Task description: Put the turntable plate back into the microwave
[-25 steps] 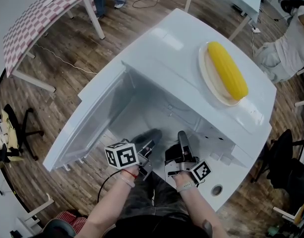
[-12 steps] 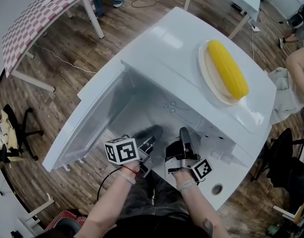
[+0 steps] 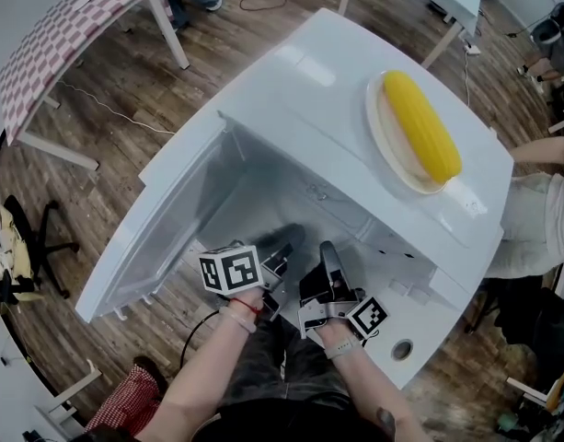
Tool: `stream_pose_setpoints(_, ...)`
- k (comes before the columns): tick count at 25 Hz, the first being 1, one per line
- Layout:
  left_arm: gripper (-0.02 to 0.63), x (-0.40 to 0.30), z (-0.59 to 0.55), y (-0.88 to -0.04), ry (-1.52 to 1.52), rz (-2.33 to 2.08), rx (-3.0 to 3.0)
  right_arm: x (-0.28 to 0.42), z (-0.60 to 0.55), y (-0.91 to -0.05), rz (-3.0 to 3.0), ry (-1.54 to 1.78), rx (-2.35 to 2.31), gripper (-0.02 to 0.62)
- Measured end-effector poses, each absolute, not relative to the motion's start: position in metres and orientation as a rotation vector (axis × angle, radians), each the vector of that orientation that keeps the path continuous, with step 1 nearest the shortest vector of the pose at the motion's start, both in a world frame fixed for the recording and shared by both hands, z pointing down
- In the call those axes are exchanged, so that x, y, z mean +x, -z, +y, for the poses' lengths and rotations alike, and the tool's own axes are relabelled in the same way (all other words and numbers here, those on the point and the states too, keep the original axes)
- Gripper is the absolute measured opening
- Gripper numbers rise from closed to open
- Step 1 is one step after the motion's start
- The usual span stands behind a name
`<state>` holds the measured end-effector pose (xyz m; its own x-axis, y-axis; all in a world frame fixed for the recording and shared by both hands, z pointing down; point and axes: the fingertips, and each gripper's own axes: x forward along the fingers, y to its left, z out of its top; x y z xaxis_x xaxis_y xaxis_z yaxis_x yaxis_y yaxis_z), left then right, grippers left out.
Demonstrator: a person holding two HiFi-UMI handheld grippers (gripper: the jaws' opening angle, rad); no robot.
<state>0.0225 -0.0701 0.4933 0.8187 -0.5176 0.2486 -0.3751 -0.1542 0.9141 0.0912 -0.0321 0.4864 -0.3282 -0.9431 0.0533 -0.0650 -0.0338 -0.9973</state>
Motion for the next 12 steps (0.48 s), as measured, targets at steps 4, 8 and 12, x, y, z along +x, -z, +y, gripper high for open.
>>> stream_pose_setpoints(4,0.086,0.029,-0.077,-0.492,0.145,-0.681,1.771,0.078,-0.034,-0.487,1.481,1.494,-1.069,0.060)
stream_pose_setpoints(8,0.087,0.034,-0.082,-0.492,0.141,-0.681,1.788,0.080,-0.039,-0.491,1.459,1.512,-1.079,0.055)
stream_pose_setpoints(12,0.087,0.037,-0.085,-0.490,0.138,-0.675,1.806,0.084,-0.044,-0.491,1.459,1.505,-1.095,0.054)
